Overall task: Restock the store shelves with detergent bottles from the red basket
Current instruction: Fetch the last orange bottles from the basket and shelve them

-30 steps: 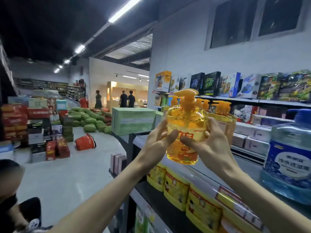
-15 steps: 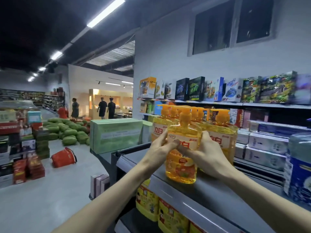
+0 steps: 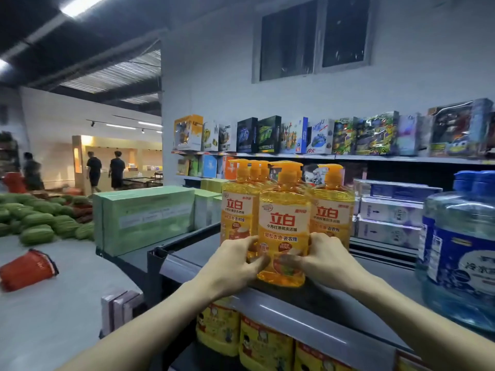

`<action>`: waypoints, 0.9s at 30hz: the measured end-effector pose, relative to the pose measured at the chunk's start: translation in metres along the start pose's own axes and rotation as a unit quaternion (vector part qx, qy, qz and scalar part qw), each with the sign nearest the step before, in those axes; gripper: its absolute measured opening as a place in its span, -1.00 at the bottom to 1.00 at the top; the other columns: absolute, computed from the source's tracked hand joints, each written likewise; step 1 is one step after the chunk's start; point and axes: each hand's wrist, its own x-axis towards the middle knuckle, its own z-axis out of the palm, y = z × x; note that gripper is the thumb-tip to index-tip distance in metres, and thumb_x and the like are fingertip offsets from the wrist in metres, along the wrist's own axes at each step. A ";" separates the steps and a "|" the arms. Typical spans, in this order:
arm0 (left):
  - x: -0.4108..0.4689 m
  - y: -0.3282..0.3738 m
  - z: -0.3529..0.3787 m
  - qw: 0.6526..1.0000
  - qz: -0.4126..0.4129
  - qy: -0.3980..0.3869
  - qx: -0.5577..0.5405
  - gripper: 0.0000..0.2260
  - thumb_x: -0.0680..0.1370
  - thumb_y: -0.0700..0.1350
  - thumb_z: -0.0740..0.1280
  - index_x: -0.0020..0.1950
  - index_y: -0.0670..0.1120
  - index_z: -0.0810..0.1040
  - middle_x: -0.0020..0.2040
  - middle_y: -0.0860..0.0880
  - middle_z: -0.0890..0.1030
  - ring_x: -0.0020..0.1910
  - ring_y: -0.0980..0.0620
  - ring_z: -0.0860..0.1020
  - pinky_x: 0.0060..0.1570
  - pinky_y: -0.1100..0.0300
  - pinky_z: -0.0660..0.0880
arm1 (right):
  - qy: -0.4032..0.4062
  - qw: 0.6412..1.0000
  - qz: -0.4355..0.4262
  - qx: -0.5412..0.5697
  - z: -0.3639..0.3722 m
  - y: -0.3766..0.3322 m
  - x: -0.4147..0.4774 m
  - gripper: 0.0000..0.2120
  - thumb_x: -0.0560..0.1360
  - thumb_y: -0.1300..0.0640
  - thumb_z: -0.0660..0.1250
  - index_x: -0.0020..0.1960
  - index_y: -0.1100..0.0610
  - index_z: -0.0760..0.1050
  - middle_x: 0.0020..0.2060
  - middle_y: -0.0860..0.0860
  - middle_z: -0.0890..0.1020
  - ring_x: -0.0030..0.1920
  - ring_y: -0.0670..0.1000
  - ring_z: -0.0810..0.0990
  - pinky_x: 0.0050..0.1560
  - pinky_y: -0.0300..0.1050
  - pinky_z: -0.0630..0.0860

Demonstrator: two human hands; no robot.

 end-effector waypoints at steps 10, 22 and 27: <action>0.018 -0.026 0.007 0.996 -0.021 0.059 0.067 -0.64 0.62 0.27 0.28 0.14 0.05 0.69 0.06 0.17 0.72 0.03 0.12 0.68 0.07 -0.01 0.68 | 0.075 0.993 0.074 -0.049 0.027 -0.001 0.020 -0.53 0.53 -0.28 0.46 0.34 -0.07 0.60 0.10 -0.11 0.73 -0.01 -0.07 0.69 -0.03 -0.24 0.58; 0.012 -0.036 0.018 0.987 -0.047 0.079 0.133 -0.66 0.62 0.24 0.22 -0.04 0.02 0.62 -0.10 0.08 0.69 -0.08 -0.05 0.66 -0.01 -0.01 0.61 | 0.125 0.977 0.167 -0.047 0.047 0.012 0.040 -0.42 0.45 -0.34 0.51 0.31 0.00 0.53 0.20 -0.02 0.69 0.20 0.10 0.67 0.25 0.06 0.63; 0.013 -0.037 0.020 0.987 -0.046 0.091 0.122 -0.69 0.64 0.22 0.24 -0.07 0.03 0.59 -0.13 0.12 0.66 -0.11 0.02 0.64 -0.03 0.05 0.56 | 0.125 0.981 0.146 -0.036 0.046 0.005 0.035 -0.43 0.49 -0.29 0.51 0.38 -0.02 0.56 0.27 -0.07 0.69 0.29 0.07 0.65 0.34 0.01 0.57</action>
